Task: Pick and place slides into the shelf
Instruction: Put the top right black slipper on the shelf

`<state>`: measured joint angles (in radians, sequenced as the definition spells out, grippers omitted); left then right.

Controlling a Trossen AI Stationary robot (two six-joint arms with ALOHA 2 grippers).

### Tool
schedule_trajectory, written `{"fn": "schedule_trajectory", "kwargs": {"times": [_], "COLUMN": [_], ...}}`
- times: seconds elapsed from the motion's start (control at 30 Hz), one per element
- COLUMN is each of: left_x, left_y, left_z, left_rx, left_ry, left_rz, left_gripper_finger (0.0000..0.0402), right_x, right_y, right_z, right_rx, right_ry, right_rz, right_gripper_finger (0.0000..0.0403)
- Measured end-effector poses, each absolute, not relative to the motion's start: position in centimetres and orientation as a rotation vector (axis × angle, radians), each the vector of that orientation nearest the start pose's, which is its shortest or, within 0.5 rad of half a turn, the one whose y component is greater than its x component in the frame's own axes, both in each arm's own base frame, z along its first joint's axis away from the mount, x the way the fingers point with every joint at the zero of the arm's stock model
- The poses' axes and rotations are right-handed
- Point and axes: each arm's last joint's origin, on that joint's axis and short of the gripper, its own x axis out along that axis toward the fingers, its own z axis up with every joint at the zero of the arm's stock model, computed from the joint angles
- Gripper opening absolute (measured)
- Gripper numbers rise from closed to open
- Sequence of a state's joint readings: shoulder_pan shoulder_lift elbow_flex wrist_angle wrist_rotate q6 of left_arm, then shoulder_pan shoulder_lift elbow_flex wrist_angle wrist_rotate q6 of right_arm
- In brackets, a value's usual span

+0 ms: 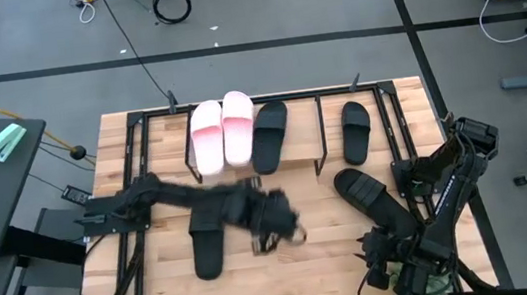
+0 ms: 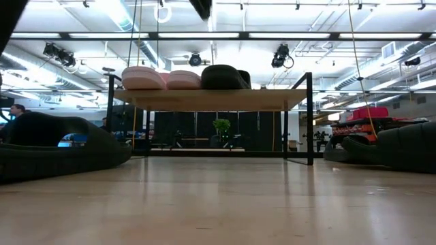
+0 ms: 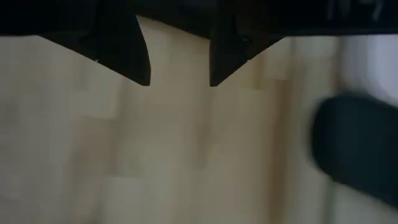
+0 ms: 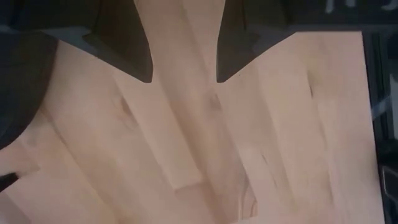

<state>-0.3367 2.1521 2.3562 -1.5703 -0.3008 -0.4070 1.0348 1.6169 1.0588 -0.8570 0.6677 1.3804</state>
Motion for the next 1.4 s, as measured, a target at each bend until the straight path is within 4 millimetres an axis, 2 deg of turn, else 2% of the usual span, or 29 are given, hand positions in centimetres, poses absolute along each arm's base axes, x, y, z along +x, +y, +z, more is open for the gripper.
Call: {"fn": "schedule_trajectory", "kwargs": {"times": [0.2,0.43,0.53,0.67,0.77,0.87,1.0,1.2,1.4], "left_x": [36.5,32.6,30.9,29.2,28.2,27.5,26.5,25.4,25.3], "left_y": [-19.1,-25.2,-27.2,-29.4,-30.3,-30.8,-31.0,-30.2,-29.1], "left_z": [33.7,33.7,33.8,33.3,31.9,29.7,26.5,22.6,20.7], "left_rx": [0.071,-0.053,-0.081,-0.128,-0.125,-0.089,-0.023,0.067,0.108], "left_ry": [1.250,1.182,1.142,1.087,1.090,1.124,1.221,1.355,1.432], "left_rz": [0.173,0.232,0.253,0.303,0.354,0.408,0.458,0.535,0.586], "left_gripper_finger": [0.0166,0.0152,0.0143,0.0130,0.0123,0.0118,0.0117,0.0127,0.0137], "right_x": [15.1,13.9,13.5,13.1,13.2,13.6,15.0,16.7,16.1], "right_y": [24.3,24.6,23.9,21.9,20.1,18.3,16.2,11.5,6.2], "right_z": [19.7,19.6,19.5,19.7,20.3,21.2,21.6,23.5,26.8], "right_rx": [0.232,0.300,0.267,0.120,-0.067,-0.253,-0.360,-0.147,-0.037], "right_ry": [1.002,1.051,1.065,1.064,0.997,0.911,0.871,0.965,0.991], "right_rz": [-0.289,-0.329,-0.393,-0.547,-0.644,-0.735,-0.747,-0.922,-0.963], "right_gripper_finger": [0.0185,0.0185,0.0185,0.0185,0.0185,0.0185,0.0185,0.0175,0.0159]}}
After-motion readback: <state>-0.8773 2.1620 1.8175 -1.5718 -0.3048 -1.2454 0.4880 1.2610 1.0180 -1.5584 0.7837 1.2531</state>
